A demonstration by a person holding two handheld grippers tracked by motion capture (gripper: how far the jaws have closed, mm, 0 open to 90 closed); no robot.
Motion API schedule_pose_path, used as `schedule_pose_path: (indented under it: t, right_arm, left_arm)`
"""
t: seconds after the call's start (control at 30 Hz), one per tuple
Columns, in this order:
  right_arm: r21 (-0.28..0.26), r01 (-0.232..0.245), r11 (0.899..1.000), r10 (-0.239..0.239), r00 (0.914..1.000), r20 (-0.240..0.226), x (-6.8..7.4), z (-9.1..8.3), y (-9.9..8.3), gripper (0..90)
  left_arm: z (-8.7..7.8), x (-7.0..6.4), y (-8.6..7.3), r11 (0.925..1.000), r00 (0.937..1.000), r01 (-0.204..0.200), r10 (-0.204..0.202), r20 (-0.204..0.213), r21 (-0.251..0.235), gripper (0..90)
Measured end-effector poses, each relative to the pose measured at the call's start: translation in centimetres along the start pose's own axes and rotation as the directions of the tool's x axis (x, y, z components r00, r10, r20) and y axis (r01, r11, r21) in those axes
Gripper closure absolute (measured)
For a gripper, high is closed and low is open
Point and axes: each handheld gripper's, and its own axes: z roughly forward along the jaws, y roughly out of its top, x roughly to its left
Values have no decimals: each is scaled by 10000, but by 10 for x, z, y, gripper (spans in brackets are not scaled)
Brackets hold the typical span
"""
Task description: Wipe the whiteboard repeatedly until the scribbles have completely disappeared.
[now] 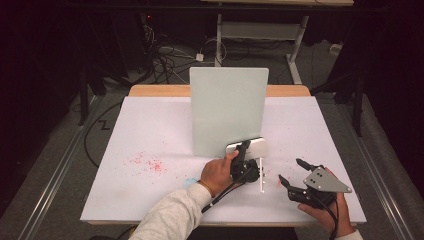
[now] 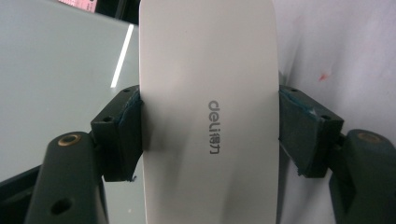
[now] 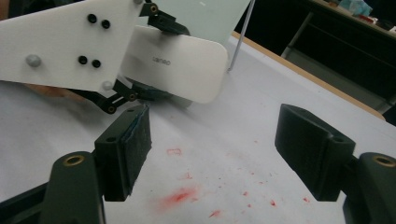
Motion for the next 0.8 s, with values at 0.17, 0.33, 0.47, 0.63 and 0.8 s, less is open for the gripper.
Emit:
schedule_pose_path:
  t: [0.17, 0.33, 0.47, 0.63, 0.8]
  right_arm:
    - [75, 109, 9999, -108, 9999, -118, 2, 2, 0, 274]
    - [47, 50, 10000, -50, 9999, -93, 2, 0, 0, 274]
    - [55, 68, 10000, -67, 9999, -89, 2, 1, 0, 274]
    - [68, 73, 10000, -72, 9999, -121, 3, 1, 0, 274]
    - [113, 111, 9999, -110, 9998, -162, 5, 2, 1, 274]
  left_arm:
    - [0, 2, 0, 10000, 9999, 22, -22, 136, -35, 290]
    - [-3, 6, -9, 9996, 9994, -277, 276, 185, 34, 290]
    - [-7, 10, -22, 9982, 9982, -590, 589, 147, 76, 290]
    - [-11, 13, -36, 9977, 9976, -680, 680, 95, 53, 290]
    - [-15, 15, -49, 9981, 9981, -608, 607, 110, 104, 290]
